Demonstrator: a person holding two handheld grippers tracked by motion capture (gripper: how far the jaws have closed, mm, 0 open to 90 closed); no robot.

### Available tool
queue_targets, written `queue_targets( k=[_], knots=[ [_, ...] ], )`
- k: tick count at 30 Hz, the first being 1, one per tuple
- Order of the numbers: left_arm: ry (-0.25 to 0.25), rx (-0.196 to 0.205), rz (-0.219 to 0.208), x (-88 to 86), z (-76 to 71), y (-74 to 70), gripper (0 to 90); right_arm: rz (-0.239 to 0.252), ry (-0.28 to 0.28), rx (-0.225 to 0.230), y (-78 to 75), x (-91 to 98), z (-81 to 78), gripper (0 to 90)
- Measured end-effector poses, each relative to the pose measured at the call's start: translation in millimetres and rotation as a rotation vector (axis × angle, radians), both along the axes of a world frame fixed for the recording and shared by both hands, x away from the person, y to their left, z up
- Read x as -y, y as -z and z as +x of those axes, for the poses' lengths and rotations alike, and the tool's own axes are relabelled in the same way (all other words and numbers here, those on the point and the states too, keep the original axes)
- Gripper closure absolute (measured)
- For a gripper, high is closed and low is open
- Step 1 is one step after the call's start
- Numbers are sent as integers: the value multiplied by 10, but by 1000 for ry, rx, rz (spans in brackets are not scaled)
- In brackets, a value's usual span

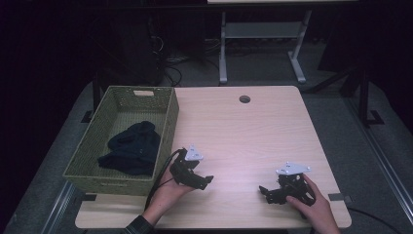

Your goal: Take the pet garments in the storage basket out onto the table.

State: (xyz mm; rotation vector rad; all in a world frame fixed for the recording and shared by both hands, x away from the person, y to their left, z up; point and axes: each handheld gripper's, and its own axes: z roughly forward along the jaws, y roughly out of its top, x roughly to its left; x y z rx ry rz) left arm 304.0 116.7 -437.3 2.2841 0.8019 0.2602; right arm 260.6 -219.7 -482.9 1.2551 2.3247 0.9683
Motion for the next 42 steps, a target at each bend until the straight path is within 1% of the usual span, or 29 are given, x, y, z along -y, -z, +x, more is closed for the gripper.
queue_targets(
  k=[5,6,8,9,10,12,14,20,21,25,26,28,31,32,33,37,40,41,42],
  knots=[
    [-5,-4,-11,2,5,-35,136,0,0,0,0,0,0,0],
    [-3,0,-12,0,12,-43,136,0,0,0,0,0,0,0],
    [1,-4,-9,0,18,-56,136,0,0,0,0,0,0,0],
    [-1,-2,-15,1,21,-58,136,0,0,0,0,0,0,0],
    [0,-8,-13,2,23,-65,137,0,0,0,0,0,0,0],
    [5,-7,-9,1,32,-74,137,1,0,0,0,0,0,0],
    [4,-7,-16,4,45,-87,137,0,0,0,0,0,0,0],
    [4,-8,-17,12,70,-134,137,1,0,0,0,0,0,0],
    [10,-4,-14,12,79,-146,137,1,0,0,0,0,0,0],
    [12,-9,-19,15,94,-169,138,0,0,0,0,0,0,0],
    [18,-3,-15,14,102,-180,138,1,0,-1,0,0,0,0],
    [17,-9,-17,17,105,-196,138,0,0,0,0,0,0,0],
    [28,-6,-14,19,119,-226,138,1,0,0,0,0,0,0],
    [36,-3,-5,16,127,-240,138,1,0,-1,0,0,0,0],
    [33,-6,-11,21,128,-247,138,1,0,0,0,0,0,0],
    [44,-3,-6,17,163,-291,138,-1,-2,4,1,2,2,0],
    [50,-5,-15,12,191,-322,138,-1,-2,3,1,2,2,0],
    [53,-6,-12,12,197,-331,138,-1,-2,3,1,2,2,0],
    [49,-5,-16,19,200,-341,138,-1,-3,4,1,3,3,0]
  ],
)
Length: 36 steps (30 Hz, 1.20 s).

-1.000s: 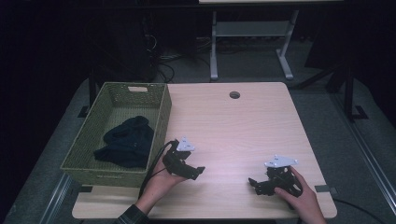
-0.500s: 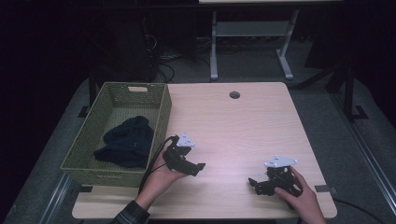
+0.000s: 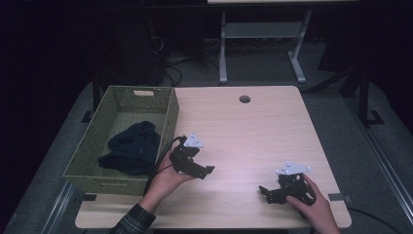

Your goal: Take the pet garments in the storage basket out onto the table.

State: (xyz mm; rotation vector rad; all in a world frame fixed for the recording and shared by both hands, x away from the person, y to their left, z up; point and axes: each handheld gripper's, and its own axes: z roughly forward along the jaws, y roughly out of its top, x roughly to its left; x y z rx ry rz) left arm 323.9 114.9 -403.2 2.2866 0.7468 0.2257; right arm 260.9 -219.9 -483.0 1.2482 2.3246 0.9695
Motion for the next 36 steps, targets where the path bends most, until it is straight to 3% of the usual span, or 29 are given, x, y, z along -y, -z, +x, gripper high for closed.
queue_targets(
  k=[26,36],
  knots=[
    [69,-20,27,23,223,-122,139,4,0,-1,2,0,-3,0],
    [94,-19,9,-46,225,-199,139,1,-2,-3,-1,2,-8,0]
  ],
)
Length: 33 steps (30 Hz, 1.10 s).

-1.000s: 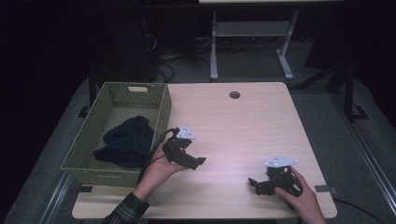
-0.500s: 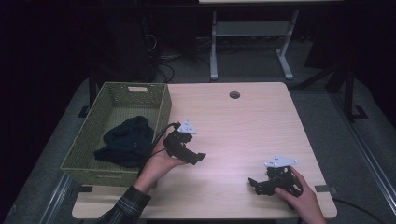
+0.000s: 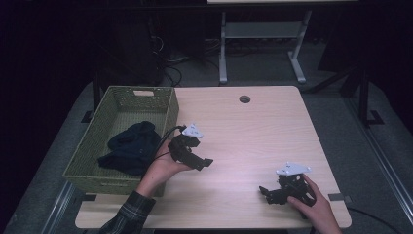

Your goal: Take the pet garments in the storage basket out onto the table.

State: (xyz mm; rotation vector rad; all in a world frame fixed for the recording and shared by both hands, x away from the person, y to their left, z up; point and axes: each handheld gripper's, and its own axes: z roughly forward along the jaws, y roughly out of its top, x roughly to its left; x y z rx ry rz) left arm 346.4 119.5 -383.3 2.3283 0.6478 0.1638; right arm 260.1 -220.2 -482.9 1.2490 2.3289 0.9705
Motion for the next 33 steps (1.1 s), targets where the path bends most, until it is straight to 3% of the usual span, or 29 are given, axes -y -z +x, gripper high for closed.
queue_targets(
  k=[3,7,12,17,26,33],
  knots=[
    [-8,-8,-19,-20,6,-34,139,2,1,-1,0,-1,0,0],
    [-1,-14,-14,-41,1,-81,139,0,1,-1,0,-1,-1,0],
    [1,-2,-28,-91,-8,-163,139,1,1,-1,0,-1,-2,0],
    [-10,12,-48,-179,-9,-252,139,1,1,-1,0,-1,-1,0],
    [-23,22,-46,-367,8,-353,139,0,-1,3,1,0,1,0],
    [-64,34,-67,-538,22,-430,139,0,-3,4,1,1,2,0]
  ],
)
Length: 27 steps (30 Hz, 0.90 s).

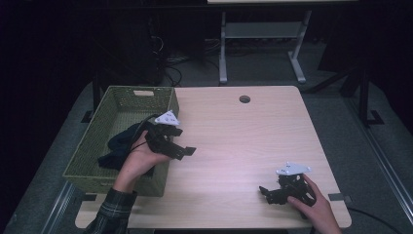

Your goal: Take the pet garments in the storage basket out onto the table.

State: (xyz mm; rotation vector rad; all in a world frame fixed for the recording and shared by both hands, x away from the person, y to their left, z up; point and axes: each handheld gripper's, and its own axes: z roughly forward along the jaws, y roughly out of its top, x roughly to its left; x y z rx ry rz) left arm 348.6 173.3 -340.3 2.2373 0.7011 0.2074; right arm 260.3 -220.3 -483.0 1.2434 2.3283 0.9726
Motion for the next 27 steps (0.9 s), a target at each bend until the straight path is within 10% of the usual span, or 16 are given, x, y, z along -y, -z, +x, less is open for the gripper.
queue_targets(
  k=[27],
  knots=[
    [-178,36,29,-730,101,-118,142,0,2,-2,-1,-2,-1,0]
  ],
)
